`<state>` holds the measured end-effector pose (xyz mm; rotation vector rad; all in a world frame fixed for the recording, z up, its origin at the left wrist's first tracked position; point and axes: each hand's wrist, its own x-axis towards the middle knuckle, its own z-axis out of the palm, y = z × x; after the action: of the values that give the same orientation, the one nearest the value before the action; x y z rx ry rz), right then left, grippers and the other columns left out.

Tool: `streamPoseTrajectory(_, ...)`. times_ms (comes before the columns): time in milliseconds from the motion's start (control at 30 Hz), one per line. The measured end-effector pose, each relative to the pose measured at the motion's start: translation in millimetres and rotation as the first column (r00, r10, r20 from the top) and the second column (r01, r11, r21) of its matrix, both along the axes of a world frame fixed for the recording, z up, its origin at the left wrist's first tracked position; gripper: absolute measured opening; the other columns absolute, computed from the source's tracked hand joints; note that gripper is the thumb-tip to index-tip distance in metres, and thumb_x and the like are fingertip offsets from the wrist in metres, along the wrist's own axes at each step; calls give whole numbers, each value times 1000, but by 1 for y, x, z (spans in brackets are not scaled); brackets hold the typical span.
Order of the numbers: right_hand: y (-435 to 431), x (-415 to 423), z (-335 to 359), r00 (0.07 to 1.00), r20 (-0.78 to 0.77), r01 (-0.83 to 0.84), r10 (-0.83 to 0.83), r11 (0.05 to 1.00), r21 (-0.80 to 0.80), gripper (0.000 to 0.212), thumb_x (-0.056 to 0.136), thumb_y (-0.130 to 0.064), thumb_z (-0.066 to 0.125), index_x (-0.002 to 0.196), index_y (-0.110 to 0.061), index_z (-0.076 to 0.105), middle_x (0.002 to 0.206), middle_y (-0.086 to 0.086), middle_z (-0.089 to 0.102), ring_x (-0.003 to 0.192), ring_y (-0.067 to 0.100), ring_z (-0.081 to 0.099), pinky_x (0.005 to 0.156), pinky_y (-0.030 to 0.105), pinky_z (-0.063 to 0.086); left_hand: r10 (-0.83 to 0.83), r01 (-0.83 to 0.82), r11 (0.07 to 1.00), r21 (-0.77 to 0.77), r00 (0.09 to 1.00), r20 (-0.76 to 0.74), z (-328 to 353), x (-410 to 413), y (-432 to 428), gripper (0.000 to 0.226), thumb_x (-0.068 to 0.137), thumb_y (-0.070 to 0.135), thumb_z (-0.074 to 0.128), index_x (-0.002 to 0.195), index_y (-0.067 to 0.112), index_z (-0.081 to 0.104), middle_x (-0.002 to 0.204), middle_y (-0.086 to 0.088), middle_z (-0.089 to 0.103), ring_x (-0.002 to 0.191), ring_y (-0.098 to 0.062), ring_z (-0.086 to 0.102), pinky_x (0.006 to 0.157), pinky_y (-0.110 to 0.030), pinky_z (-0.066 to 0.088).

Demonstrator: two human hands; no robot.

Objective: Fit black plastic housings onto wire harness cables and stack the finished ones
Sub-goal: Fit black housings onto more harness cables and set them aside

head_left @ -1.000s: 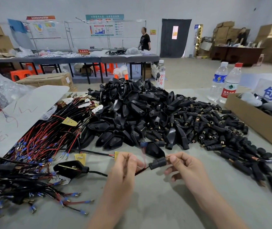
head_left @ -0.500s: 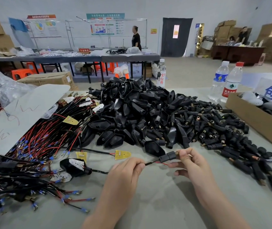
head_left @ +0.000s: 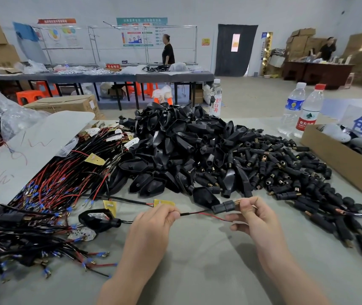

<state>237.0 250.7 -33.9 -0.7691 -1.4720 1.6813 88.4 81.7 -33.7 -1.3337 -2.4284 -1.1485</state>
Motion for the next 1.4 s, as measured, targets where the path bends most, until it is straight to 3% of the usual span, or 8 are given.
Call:
streamPoseTrajectory(133,-5,0,0,995,-21,-102,101,994,-33,22,96,-26,56,91,-5,58,87,5,76,71,21,73,53,25,55,23,-23,1000,2,1000,3,0,0,-1,14,101,29,52,100,25,66,84,30,54,87,-5,51,78,-29,43)
streamPoseTrajectory(267,-9,-1,2,979,-23,-203,203,979,1,30,77,-40,70,81,-11,69,78,6,72,62,17,64,55,27,53,-38,27,996,88,991,125,1,12,1,35,102,44,35,105,30,67,94,23,64,93,-3,61,83,-31,50)
streamPoseTrajectory(433,-16,-4,2,967,-1,-256,256,967,10,21,76,-40,70,83,-21,75,76,6,71,63,15,64,55,26,52,-204,222,969,-105,966,162,-1,22,6,68,90,65,12,90,24,66,78,14,63,85,-7,55,81,-27,42)
streamPoseTrajectory(633,-18,-3,4,959,21,-283,283,959,-14,19,78,-40,69,81,-22,74,74,7,71,60,16,64,50,23,49,-246,278,960,-39,900,359,-4,21,9,31,105,32,41,99,25,70,79,19,71,81,-2,65,78,-22,49)
streamPoseTrajectory(733,-19,-3,5,957,-10,-290,291,957,10,28,80,-37,67,86,-9,69,85,11,75,65,16,65,50,24,50,-282,321,947,-24,865,416,0,22,9,31,106,33,38,108,25,67,83,15,74,84,2,68,76,-11,47)
streamPoseTrajectory(933,-19,-3,7,962,-13,-272,272,962,31,32,87,-37,59,91,-5,60,91,13,77,66,16,66,52,23,51,-326,387,917,-100,868,374,1,22,7,27,107,33,36,107,32,62,75,17,72,77,-3,61,78,-23,48)
streamPoseTrajectory(1133,-20,-2,11,958,-91,-273,273,962,17,23,90,-43,55,76,-29,67,100,12,76,74,19,70,58,25,55,-308,297,947,118,748,587,9,24,9,30,107,15,39,113,26,67,75,12,68,74,-1,57,76,-14,46)
streamPoseTrajectory(1400,-20,-1,11,966,-97,-231,241,968,102,37,89,-44,54,96,-9,59,101,11,76,91,27,74,67,26,57,-276,193,961,197,641,717,13,23,11,27,102,10,51,115,27,66,85,14,72,79,5,60,81,-13,47)
